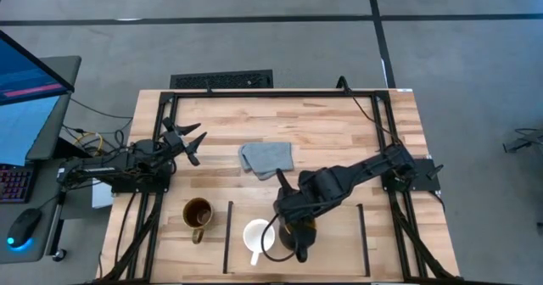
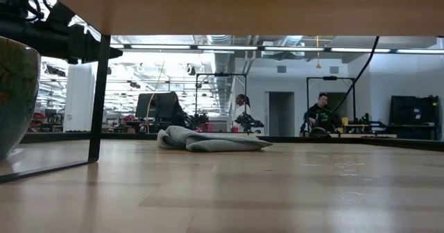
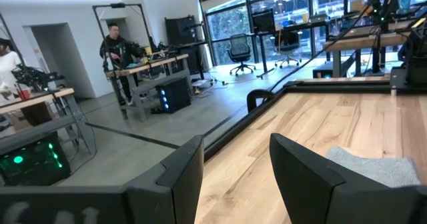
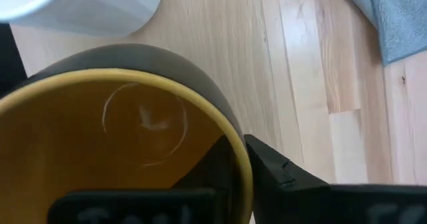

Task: Stack small to large cups/mugs on shelf
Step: Put the black mug on the shelf

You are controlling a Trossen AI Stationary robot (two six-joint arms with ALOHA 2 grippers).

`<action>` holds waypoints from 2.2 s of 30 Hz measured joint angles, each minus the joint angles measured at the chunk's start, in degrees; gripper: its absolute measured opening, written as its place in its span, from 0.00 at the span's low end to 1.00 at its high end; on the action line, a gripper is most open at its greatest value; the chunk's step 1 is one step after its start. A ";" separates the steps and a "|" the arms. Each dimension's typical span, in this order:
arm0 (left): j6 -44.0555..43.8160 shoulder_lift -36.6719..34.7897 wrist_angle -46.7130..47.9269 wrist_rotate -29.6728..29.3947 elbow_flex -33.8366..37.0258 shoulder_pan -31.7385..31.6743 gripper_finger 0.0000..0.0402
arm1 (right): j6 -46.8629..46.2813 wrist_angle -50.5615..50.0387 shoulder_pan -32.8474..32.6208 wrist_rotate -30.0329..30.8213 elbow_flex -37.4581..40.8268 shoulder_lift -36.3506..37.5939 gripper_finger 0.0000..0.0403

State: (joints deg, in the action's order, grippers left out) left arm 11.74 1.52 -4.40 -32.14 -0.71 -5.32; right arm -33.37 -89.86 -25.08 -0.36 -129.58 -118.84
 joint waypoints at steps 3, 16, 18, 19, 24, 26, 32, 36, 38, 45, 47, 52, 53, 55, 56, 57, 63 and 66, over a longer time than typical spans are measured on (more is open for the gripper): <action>0.03 0.00 0.00 0.01 0.00 -0.02 0.41 | 0.78 -0.06 0.01 0.11 0.00 -0.19 0.20; -0.24 0.00 0.00 -0.04 0.00 -0.02 0.41 | 0.42 0.22 -0.02 -1.37 -0.04 -0.31 0.23; -0.25 0.00 0.00 -0.04 0.00 -0.02 0.41 | 0.42 0.17 0.04 -1.65 -0.04 -0.31 0.23; -0.25 0.00 0.00 -0.06 0.00 -0.02 0.41 | 0.42 0.19 0.04 -1.84 -0.04 -0.31 0.23; -0.27 0.00 0.00 -0.09 0.00 -0.02 0.41 | 0.36 0.17 0.04 -2.81 -0.07 -0.31 0.23; -0.25 0.00 0.00 -0.09 0.00 -0.02 0.41 | 0.36 0.17 0.04 -2.82 -0.07 -0.31 0.23; -0.23 0.00 -0.01 -0.11 0.00 -0.02 0.41 | 0.36 0.17 0.09 -3.40 -0.07 -0.31 0.23; -0.23 0.00 0.00 -0.13 0.00 -0.02 0.41 | 0.35 0.40 0.09 -4.80 -0.08 -0.29 0.23; -0.23 0.00 -0.01 -0.13 0.00 -0.02 0.41 | 0.35 0.65 0.11 -4.83 -0.09 -0.29 0.23; -0.21 0.00 0.00 -0.13 0.00 -0.02 0.41 | 0.33 0.78 0.18 -4.83 -0.09 -0.29 0.23; -0.21 0.00 -0.02 -0.13 0.00 -0.02 0.41 | 0.29 0.80 0.38 -4.84 -0.09 -0.29 0.24; -0.23 0.00 0.00 -0.15 0.00 -0.02 0.41 | -0.72 0.77 0.92 -5.10 -0.09 -0.29 0.29; -0.23 0.00 0.00 -0.15 0.00 -0.02 0.41 | -0.72 0.76 0.99 -5.39 -0.09 -0.29 0.31; -0.23 0.00 -0.02 -0.15 0.00 -0.02 0.41 | -0.73 0.78 1.22 -5.57 -0.10 -0.25 0.34; -0.25 0.00 -0.01 -0.15 0.00 -0.02 0.41 | -0.72 0.76 1.22 -5.59 -0.09 -0.23 0.36; -0.24 0.00 0.00 -0.15 0.00 -0.02 0.41 | -0.74 0.78 1.22 -5.61 -0.10 -0.23 0.37; -0.26 0.00 0.00 -0.15 0.00 -0.02 0.41 | -0.76 0.78 1.22 -5.66 -0.11 -0.23 0.45; -0.27 0.00 -0.01 -0.15 0.00 -0.02 0.41 | -0.76 0.78 1.22 -5.80 -0.11 -0.22 0.48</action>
State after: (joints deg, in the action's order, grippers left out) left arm 11.46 1.52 -4.42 -32.29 -0.71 -5.34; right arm -34.13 -89.08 -23.86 -6.17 -129.69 -119.06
